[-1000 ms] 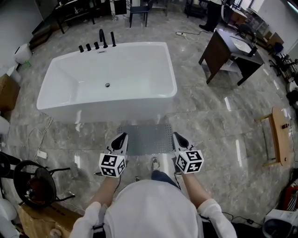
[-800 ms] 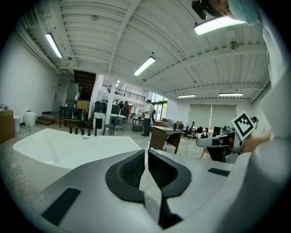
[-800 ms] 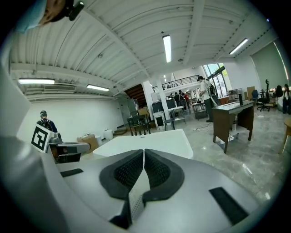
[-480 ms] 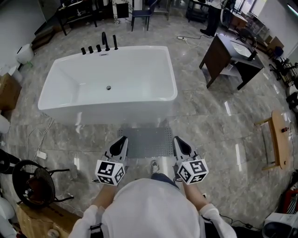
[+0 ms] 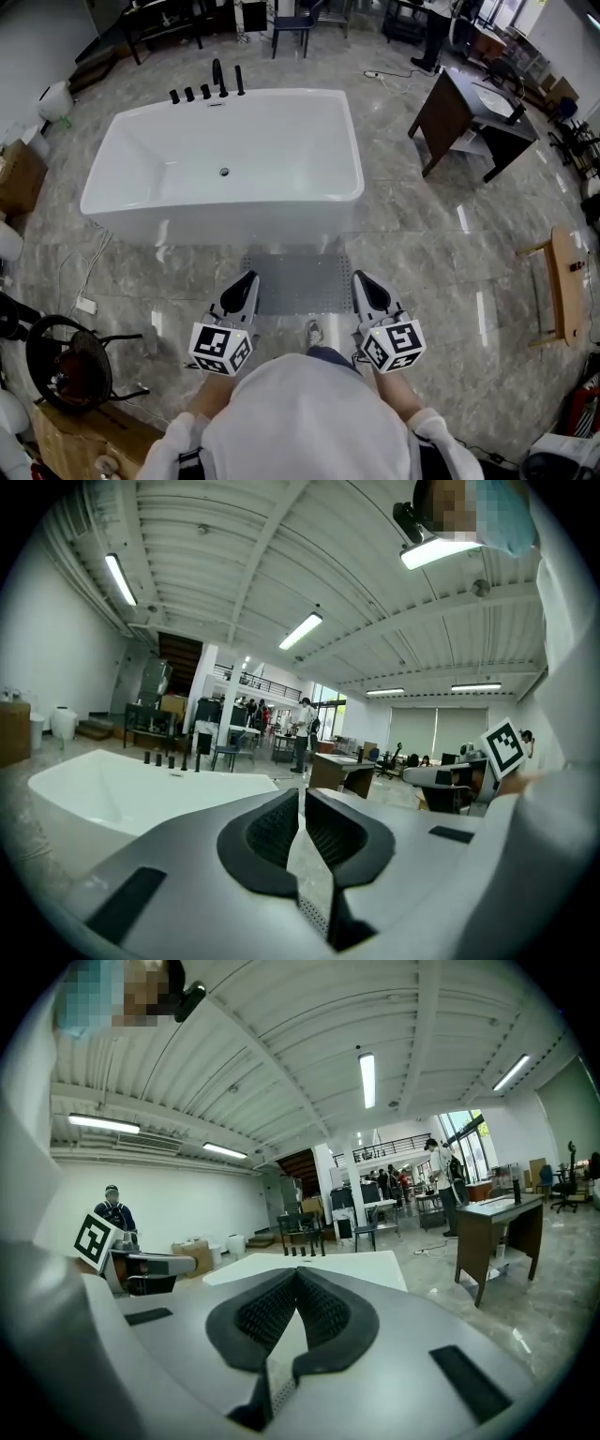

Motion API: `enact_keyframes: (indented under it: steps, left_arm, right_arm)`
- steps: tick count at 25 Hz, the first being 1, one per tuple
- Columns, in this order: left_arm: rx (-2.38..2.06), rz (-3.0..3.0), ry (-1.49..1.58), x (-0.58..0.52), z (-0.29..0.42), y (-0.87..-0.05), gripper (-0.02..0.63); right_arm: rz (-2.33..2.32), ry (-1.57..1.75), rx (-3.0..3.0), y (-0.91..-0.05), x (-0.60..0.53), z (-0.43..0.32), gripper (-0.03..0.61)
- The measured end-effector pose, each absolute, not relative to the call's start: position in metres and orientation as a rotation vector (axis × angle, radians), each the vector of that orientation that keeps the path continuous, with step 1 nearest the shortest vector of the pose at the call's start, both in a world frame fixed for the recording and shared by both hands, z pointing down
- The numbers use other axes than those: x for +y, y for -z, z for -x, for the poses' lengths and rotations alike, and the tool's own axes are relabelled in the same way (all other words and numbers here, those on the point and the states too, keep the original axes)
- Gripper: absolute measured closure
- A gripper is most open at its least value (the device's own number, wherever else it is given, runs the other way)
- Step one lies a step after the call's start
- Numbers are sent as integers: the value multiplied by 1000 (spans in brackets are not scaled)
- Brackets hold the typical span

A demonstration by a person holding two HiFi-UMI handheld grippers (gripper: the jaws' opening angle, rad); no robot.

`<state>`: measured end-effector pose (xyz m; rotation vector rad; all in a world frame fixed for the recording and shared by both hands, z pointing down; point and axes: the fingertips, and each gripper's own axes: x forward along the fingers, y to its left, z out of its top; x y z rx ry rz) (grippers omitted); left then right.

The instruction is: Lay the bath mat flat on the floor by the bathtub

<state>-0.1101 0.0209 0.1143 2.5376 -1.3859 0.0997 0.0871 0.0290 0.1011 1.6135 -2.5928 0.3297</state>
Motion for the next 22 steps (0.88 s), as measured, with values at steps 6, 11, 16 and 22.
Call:
enact_keyframes:
  steps: [6,11,16,22]
  left_arm:
    - [-1402,-2528,-80,16,114,-109,568]
    - [-1404,-2544,-62,14,114,-101,568]
    - [-1397,-2555,-53,17,109,-94,568]
    - [-1385,-2558,-52,20,106,-92,568]
  right_arm:
    - [-1572,-338,-2608,-100,24,-80,549]
    - [-1559,-328,-2614,-96,20,-79,549]
    - [-1551,-317,-2619,-92,25,-81,549]
    - [-1549,-326,-2607,-94,28,-85,549]
